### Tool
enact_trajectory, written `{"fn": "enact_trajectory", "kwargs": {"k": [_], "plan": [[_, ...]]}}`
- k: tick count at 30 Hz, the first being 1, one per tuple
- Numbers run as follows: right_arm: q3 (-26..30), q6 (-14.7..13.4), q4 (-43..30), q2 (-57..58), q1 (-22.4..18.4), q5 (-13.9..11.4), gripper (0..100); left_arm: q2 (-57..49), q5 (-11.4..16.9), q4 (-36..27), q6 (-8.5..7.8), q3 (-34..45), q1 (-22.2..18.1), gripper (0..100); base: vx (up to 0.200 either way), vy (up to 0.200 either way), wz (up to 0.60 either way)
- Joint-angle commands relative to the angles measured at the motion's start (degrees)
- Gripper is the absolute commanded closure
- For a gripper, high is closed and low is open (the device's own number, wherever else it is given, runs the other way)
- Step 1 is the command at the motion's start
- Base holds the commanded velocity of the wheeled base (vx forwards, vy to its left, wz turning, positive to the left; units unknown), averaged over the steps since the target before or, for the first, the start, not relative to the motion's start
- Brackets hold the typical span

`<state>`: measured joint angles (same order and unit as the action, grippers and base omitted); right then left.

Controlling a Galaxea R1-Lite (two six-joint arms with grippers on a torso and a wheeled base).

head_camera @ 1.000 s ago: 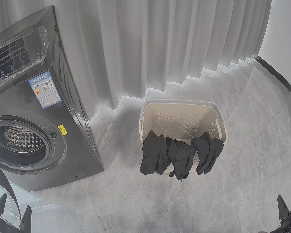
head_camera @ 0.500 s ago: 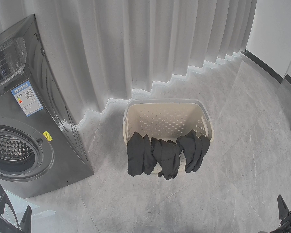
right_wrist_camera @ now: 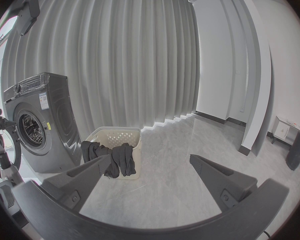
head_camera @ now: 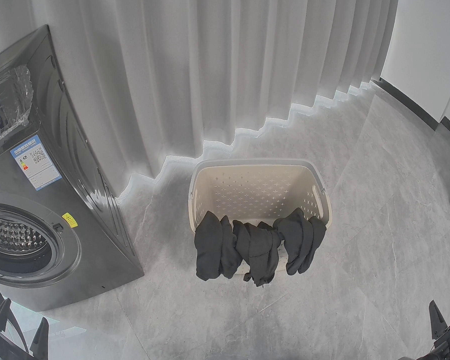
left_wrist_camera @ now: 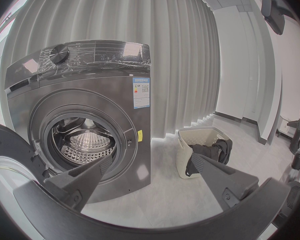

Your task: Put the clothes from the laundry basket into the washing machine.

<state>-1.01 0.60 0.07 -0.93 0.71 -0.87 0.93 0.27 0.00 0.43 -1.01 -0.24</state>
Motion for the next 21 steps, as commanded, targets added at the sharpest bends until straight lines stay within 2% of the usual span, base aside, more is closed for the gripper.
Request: {"fn": "enact_trajectory", "kwargs": {"k": [1,5,14,21], "plan": [[1.01,0.02,0.01,0.4,0.08,-0.01,0,-0.75,0.0,0.0,0.01,1.01,-0.02,0,0.0,0.0,0.0],[1.01,0.02,0.01,0.4,0.08,-0.01,0,-0.75,0.0,0.0,0.01,1.01,-0.02,0,0.0,0.0,0.0],[1.01,0.02,-0.07,0.4,0.08,-0.01,0,-0.75,-0.18,0.0,0.01,1.01,-0.02,0,0.0,-0.2,0.0],[1.01,0.02,-0.07,0.4,0.08,-0.01,0,-0.75,-0.18,0.0,-0.08,1.01,-0.02,0,0.0,0.0,0.0]]}}
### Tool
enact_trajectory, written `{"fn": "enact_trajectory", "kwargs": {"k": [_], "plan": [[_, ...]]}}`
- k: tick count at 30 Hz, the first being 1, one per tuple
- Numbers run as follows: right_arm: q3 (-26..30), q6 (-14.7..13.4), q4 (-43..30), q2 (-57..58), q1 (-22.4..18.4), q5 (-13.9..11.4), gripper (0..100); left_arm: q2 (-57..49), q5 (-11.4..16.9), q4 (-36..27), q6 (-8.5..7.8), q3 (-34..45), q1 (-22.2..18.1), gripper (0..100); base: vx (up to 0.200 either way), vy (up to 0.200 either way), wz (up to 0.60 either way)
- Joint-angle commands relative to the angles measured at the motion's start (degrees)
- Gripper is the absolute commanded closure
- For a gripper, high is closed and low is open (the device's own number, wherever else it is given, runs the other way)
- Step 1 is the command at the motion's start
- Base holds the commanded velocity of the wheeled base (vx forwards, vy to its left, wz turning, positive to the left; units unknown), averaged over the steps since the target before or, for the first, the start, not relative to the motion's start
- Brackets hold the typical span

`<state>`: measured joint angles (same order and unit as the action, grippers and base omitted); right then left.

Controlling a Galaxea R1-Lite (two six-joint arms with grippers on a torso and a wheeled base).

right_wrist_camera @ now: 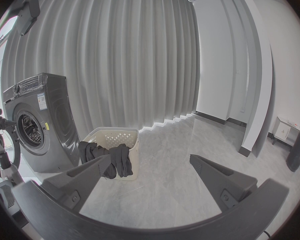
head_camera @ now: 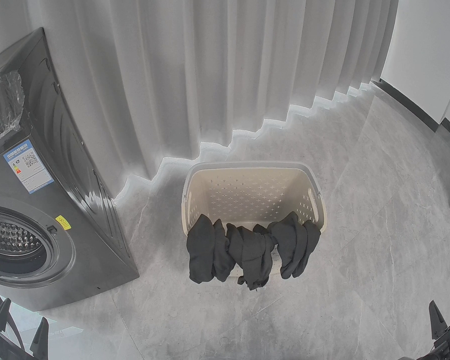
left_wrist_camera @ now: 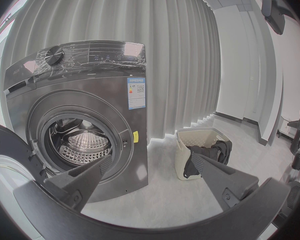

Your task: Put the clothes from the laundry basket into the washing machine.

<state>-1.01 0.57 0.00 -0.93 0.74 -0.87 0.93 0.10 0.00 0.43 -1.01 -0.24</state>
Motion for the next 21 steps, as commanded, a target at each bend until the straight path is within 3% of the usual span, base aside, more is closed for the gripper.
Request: {"fn": "enact_trajectory", "kwargs": {"k": [1,8,14,21], "plan": [[1.01,0.04,0.0,0.4,0.05,-0.01,0,-0.75,0.08,0.0,0.01,1.01,-0.02,0,0.0,0.0,0.0],[1.01,0.04,0.0,0.4,0.05,-0.01,0,-0.75,0.08,0.0,0.01,1.01,-0.02,0,0.0,0.0,0.0],[1.01,0.04,0.0,0.4,0.05,-0.01,0,-0.75,0.08,0.0,0.01,1.01,-0.02,0,0.2,0.0,0.0],[1.01,0.04,0.0,0.4,0.05,-0.01,0,-0.75,0.08,0.0,0.01,1.01,-0.02,0,0.0,0.0,0.0]]}}
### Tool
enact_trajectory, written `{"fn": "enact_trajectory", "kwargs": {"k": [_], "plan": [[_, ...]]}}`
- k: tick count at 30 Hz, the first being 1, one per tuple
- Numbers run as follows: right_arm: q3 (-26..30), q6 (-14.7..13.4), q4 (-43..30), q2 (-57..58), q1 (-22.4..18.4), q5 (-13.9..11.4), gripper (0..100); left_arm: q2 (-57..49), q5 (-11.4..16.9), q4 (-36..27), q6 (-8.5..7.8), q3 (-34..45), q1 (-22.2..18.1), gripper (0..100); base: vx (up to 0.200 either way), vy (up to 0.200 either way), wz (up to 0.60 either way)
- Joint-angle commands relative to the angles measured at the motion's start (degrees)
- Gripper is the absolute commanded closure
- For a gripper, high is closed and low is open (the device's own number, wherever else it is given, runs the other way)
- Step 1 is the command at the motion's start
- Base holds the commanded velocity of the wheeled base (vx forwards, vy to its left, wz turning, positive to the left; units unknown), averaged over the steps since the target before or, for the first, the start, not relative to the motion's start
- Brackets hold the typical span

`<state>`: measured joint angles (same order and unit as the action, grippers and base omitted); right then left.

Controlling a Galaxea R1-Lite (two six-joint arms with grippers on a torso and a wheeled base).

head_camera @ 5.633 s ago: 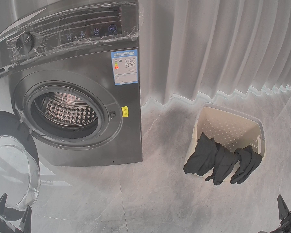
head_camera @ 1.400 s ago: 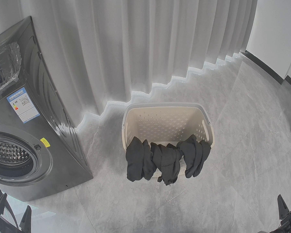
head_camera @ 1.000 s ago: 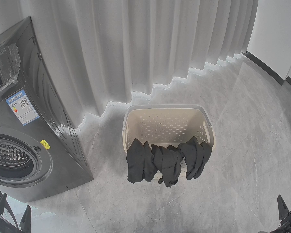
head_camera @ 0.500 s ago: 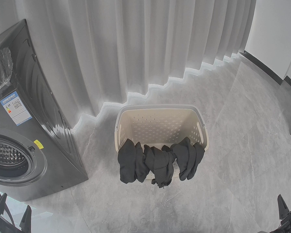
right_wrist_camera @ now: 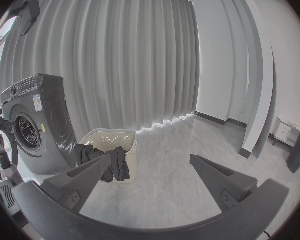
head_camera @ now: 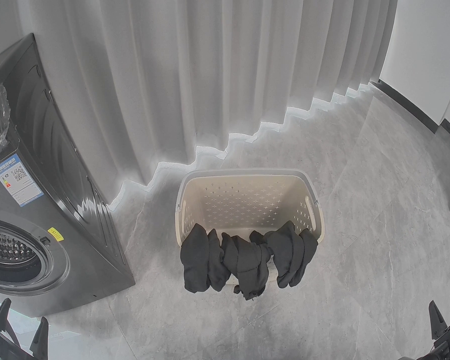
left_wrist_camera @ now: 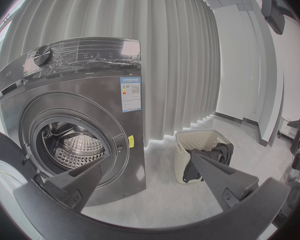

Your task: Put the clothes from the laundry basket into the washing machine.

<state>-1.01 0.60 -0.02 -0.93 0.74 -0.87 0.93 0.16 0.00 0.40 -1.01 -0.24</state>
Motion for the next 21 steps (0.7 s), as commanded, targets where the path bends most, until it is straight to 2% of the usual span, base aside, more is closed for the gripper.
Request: {"fn": "enact_trajectory", "kwargs": {"k": [1,8,14,21], "plan": [[1.01,0.02,0.02,0.4,0.05,-0.01,0,-0.75,0.02,0.0,0.04,1.01,-0.02,0,0.0,0.0,0.0],[1.01,0.02,0.11,0.4,0.05,-0.01,0,-0.75,0.02,0.0,0.04,1.01,-0.02,0,0.0,0.0,0.0],[1.01,-0.07,0.02,0.31,-0.04,0.34,0,-0.75,0.02,0.0,0.04,1.01,-0.02,0,0.2,-0.2,0.0],[0.92,0.02,-0.33,0.4,-0.13,0.25,0,-0.75,0.02,0.0,0.04,1.01,-0.02,0,0.0,0.0,0.0]]}}
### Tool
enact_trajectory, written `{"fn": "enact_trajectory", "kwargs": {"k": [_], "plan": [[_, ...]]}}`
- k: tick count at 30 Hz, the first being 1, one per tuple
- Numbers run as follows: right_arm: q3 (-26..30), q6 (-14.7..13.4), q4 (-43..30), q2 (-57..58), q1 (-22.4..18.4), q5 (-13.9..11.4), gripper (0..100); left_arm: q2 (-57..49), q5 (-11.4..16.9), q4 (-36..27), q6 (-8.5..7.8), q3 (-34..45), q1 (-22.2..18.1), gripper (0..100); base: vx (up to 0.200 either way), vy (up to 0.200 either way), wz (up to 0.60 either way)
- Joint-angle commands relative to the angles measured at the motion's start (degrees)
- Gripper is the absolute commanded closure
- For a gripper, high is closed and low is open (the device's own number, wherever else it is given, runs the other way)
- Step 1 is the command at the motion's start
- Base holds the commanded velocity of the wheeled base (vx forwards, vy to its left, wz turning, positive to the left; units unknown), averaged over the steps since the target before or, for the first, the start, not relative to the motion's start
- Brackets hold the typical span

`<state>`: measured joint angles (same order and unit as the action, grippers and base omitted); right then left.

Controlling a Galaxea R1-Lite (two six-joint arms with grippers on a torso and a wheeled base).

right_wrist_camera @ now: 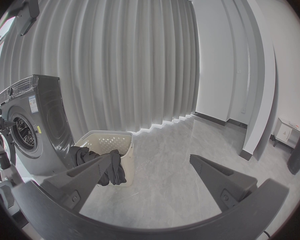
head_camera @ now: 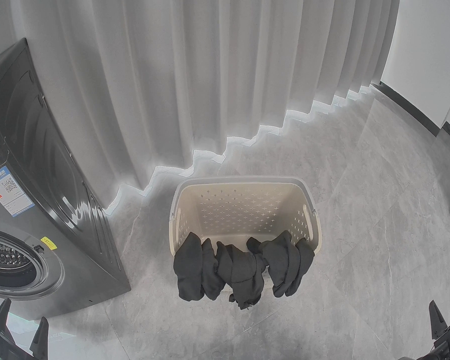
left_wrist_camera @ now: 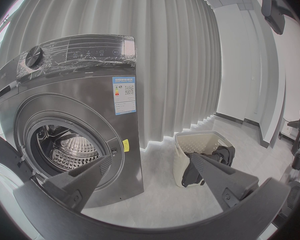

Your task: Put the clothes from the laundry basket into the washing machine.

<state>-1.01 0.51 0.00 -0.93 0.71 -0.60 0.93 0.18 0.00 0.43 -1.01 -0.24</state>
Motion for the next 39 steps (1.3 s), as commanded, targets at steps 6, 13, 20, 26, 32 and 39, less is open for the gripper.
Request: {"fn": "enact_trajectory", "kwargs": {"k": [6,13,20,26,32,39], "plan": [[0.92,1.25,0.09,0.49,-0.09,-0.46,0,-0.75,-0.01,0.0,0.01,1.01,-0.02,0,0.0,0.0,0.0],[-15.42,1.07,-1.32,-7.16,0.44,-3.01,0,-0.75,-0.01,0.0,0.01,1.01,-0.02,0,0.0,0.0,0.0],[-17.97,-12.73,0.0,-27.55,7.12,-18.21,0,-0.75,-0.01,0.0,0.01,1.01,-0.02,0,0.086,0.0,0.0],[-17.97,-13.87,4.83,-42.14,7.91,-19.71,0,-0.75,-0.01,0.0,0.01,1.01,-0.02,0,0.1,0.0,0.0],[-18.85,-14.05,9.84,-55.15,11.6,-19.62,0,-0.75,-0.01,0.0,0.01,1.01,-0.02,0,0.0,0.0,0.0],[-19.29,-16.77,13.97,-67.72,16.34,-19.62,0,-0.75,-0.01,0.0,0.01,1.01,-0.02,0,0.0,0.0,0.0]]}}
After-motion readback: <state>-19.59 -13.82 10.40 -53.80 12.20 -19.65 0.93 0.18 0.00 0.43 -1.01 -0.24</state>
